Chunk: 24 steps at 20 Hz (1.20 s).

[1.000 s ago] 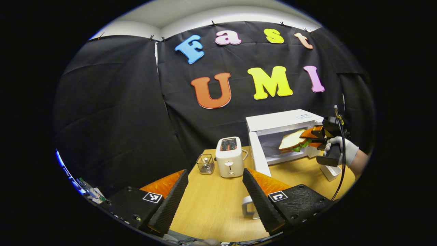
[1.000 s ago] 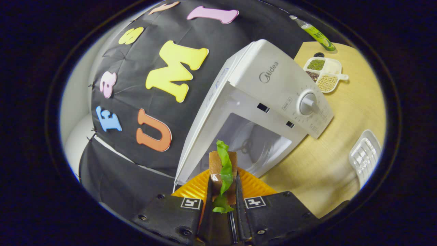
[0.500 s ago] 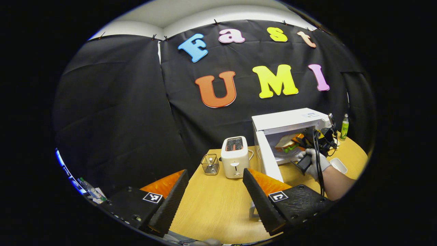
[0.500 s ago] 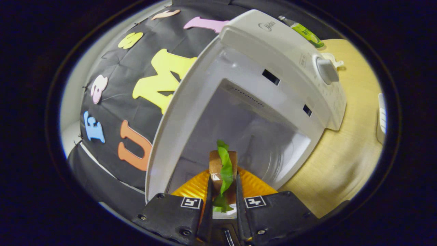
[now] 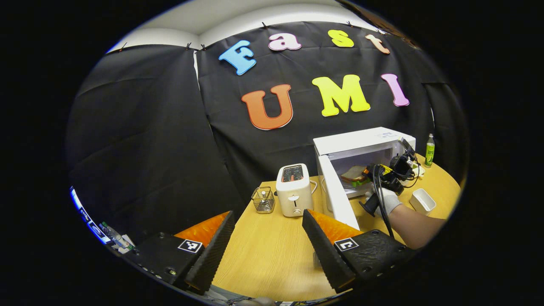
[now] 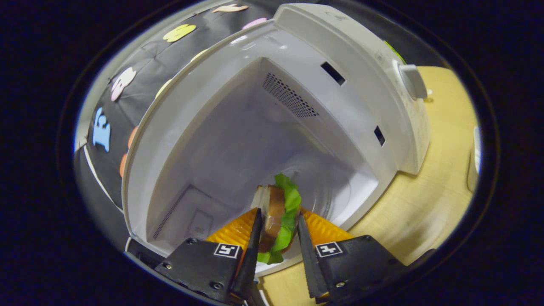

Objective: Open the microwave oven with the left hand, put the food in, and close the microwave oven.

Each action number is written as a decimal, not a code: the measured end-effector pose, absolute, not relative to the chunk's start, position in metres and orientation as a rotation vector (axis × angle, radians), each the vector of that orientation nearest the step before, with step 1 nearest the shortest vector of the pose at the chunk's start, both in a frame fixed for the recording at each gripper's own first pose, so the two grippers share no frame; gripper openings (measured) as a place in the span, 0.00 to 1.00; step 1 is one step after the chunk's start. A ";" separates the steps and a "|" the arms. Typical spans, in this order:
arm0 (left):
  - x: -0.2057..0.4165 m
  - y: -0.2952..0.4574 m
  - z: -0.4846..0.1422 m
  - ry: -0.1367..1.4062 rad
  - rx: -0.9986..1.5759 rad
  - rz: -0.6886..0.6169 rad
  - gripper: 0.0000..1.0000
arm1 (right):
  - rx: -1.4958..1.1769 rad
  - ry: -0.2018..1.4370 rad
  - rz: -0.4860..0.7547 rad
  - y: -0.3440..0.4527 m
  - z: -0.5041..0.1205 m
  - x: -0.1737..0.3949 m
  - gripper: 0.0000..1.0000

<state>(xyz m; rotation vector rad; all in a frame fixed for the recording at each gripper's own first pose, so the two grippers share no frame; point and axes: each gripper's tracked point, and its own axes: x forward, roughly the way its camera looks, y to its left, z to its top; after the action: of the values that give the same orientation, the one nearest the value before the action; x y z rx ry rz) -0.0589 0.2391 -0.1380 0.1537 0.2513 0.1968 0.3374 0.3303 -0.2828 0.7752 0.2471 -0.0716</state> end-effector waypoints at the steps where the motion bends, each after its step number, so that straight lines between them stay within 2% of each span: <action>1: -0.059 0.239 -0.137 0.249 0.151 0.199 0.97 | 0.688 0.253 -0.080 0.326 -0.283 0.336 0.46; 2: -0.060 0.238 -0.138 0.248 0.150 0.199 0.97 | 0.605 0.260 -0.091 0.321 -0.284 0.335 0.62; 3: -0.061 0.238 -0.138 0.249 0.148 0.203 0.97 | 0.529 0.268 -0.094 0.317 -0.285 0.333 0.84; 4: -0.061 0.237 -0.139 0.246 0.144 0.205 0.97 | 0.473 0.263 -0.093 0.314 -0.284 0.330 0.77; 5: -0.062 0.237 -0.139 0.244 0.139 0.209 0.97 | 0.443 0.255 -0.087 0.314 -0.280 0.327 0.83; 8: -0.067 0.237 -0.138 0.239 0.131 0.219 0.96 | 0.355 0.224 -0.051 0.316 -0.260 0.312 0.91; 10: -0.070 0.236 -0.136 0.238 0.129 0.215 0.96 | 0.277 0.207 -0.021 0.321 -0.244 0.295 0.92; 11: -0.072 0.235 -0.134 0.234 0.128 0.213 0.96 | 0.258 0.200 0.002 0.325 -0.236 0.287 0.85; 12: -0.073 0.235 -0.131 0.230 0.127 0.212 0.97 | 0.241 0.188 0.028 0.329 -0.226 0.279 0.92; 13: -0.075 0.235 -0.128 0.223 0.126 0.209 0.96 | 0.224 0.188 0.038 0.328 -0.219 0.270 0.93; 14: -0.076 0.235 -0.123 0.213 0.126 0.208 0.97 | 0.215 0.191 0.055 0.329 -0.211 0.261 0.89; 15: -0.077 0.235 -0.121 0.206 0.124 0.206 0.97 | 0.210 0.198 0.072 0.329 -0.205 0.250 0.92; 16: -0.079 0.235 -0.118 0.200 0.118 0.204 0.97 | 0.214 0.203 0.091 0.328 -0.198 0.239 0.98; 17: -0.081 0.235 -0.116 0.195 0.110 0.202 0.97 | 0.212 0.202 0.102 0.323 -0.188 0.227 0.98; 18: -0.082 0.235 -0.113 0.185 0.107 0.201 0.97 | 0.197 0.188 0.105 0.315 -0.176 0.216 0.91; 19: -0.082 0.235 -0.111 0.178 0.104 0.202 0.97 | 0.184 0.174 0.116 0.309 -0.164 0.204 0.98; 20: -0.083 0.235 -0.110 0.174 0.095 0.195 0.97 | 0.169 0.165 0.133 0.301 -0.152 0.194 0.98; 21: -0.082 0.234 -0.107 0.168 0.084 0.185 0.97 | 0.155 0.163 0.150 0.294 -0.144 0.182 0.91; 22: -0.082 0.232 -0.106 0.163 0.076 0.178 0.97 | 0.138 0.175 0.160 0.284 -0.135 0.169 0.91; 23: -0.082 0.232 -0.103 0.151 0.068 0.172 0.97 | 0.129 0.173 0.167 0.273 -0.127 0.154 0.98; 24: -0.080 0.232 -0.100 0.140 0.059 0.168 0.97 | 0.118 0.170 0.164 0.260 -0.118 0.140 0.98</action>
<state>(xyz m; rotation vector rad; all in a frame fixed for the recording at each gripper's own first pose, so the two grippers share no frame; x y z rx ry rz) -0.0800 0.2321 -0.1001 0.0588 0.1402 0.1680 0.1398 0.2595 -0.1175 0.1178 0.1697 0.1644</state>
